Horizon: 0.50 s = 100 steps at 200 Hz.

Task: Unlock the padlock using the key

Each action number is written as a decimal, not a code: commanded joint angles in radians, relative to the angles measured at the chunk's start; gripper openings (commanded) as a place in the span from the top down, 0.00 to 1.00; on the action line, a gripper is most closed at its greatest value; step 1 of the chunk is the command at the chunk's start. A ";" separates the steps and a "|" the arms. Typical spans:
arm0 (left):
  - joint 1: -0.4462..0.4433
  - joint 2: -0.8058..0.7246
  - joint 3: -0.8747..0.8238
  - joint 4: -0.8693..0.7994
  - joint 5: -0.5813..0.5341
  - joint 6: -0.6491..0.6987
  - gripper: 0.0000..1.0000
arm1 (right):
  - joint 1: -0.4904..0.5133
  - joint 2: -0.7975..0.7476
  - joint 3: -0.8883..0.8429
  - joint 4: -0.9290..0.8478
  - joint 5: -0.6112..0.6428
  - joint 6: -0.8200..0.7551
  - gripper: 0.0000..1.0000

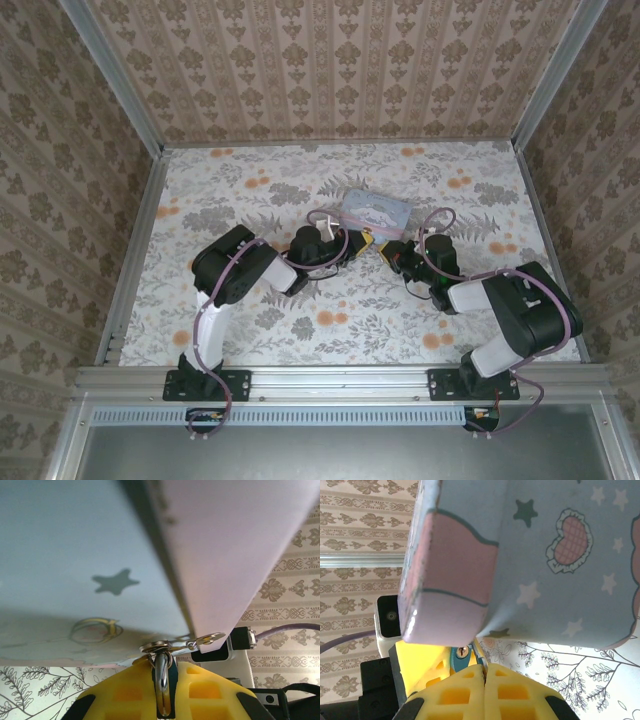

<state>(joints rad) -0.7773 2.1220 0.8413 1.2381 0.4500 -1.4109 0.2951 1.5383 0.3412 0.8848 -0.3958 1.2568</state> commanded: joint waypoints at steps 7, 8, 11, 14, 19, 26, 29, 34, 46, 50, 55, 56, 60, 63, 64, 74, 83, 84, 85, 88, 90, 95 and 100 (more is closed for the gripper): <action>0.004 0.023 0.010 0.038 0.008 0.014 1.00 | 0.012 -0.034 0.027 0.025 -0.016 -0.007 1.00; 0.004 0.023 0.009 0.038 0.008 0.014 1.00 | 0.012 -0.034 0.027 0.025 -0.016 -0.007 1.00; 0.004 0.023 0.010 0.038 0.007 0.014 1.00 | 0.012 -0.034 0.027 0.023 -0.016 -0.007 1.00; 0.004 0.023 0.008 0.038 0.007 0.014 1.00 | 0.013 -0.034 0.026 0.022 -0.015 -0.008 1.00; 0.004 0.023 0.008 0.038 0.006 0.014 1.00 | 0.014 -0.036 0.025 0.020 -0.015 -0.009 1.00; 0.004 0.023 0.007 0.038 0.004 0.013 1.00 | 0.015 -0.034 0.024 0.017 -0.015 -0.010 1.00; 0.005 0.023 0.008 0.038 0.004 0.013 1.00 | 0.015 -0.035 0.024 0.016 -0.015 -0.011 1.00; 0.006 0.023 0.008 0.039 0.003 0.011 1.00 | 0.014 -0.035 0.022 0.012 -0.014 -0.012 1.00; 0.006 0.022 0.007 0.040 0.001 0.008 1.00 | 0.014 -0.034 0.017 0.004 -0.011 -0.016 1.00; 0.006 0.023 0.007 0.040 0.000 0.007 1.00 | 0.014 -0.035 0.016 0.001 -0.009 -0.018 1.00; 0.007 0.022 0.008 0.040 0.000 0.006 1.00 | 0.015 -0.034 0.015 -0.001 -0.008 -0.021 1.00; 0.007 0.022 0.008 0.040 0.000 0.006 1.00 | 0.015 -0.034 0.015 -0.002 -0.007 -0.021 1.00; 0.007 0.023 0.008 0.041 0.000 0.005 1.00 | 0.014 -0.033 0.014 -0.007 -0.006 -0.024 1.00; 0.007 0.023 0.009 0.041 0.000 0.003 1.00 | 0.015 -0.035 0.013 -0.011 -0.004 -0.026 1.00; 0.008 0.023 0.010 0.041 0.000 0.004 1.00 | 0.015 -0.035 0.012 -0.012 -0.004 -0.027 1.00; 0.009 0.023 0.010 0.041 0.000 0.003 1.00 | 0.014 -0.035 0.009 -0.027 0.001 -0.034 1.00; 0.009 0.021 0.011 0.041 -0.001 0.004 1.00 | 0.013 -0.041 0.006 -0.044 0.007 -0.042 1.00; 0.009 0.021 0.011 0.041 -0.001 0.004 1.00 | 0.013 -0.042 0.005 -0.046 0.008 -0.042 1.00; 0.009 0.021 0.010 0.041 -0.001 0.004 1.00 | 0.013 -0.042 0.004 -0.050 0.009 -0.043 1.00; 0.009 0.021 0.010 0.041 0.000 0.003 1.00 | 0.013 -0.046 0.003 -0.055 0.011 -0.047 1.00; 0.009 0.021 0.009 0.041 -0.001 0.004 1.00 | 0.013 -0.048 0.003 -0.061 0.012 -0.048 1.00; 0.009 0.021 0.010 0.041 -0.001 0.003 1.00 | 0.014 -0.052 0.002 -0.076 0.016 -0.052 1.00; 0.010 0.021 0.010 0.041 0.000 0.004 1.00 | 0.014 -0.058 0.001 -0.088 0.020 -0.058 1.00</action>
<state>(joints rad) -0.7773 2.1284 0.8413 1.2430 0.4492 -1.4113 0.3012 1.5234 0.3412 0.8433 -0.3954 1.2404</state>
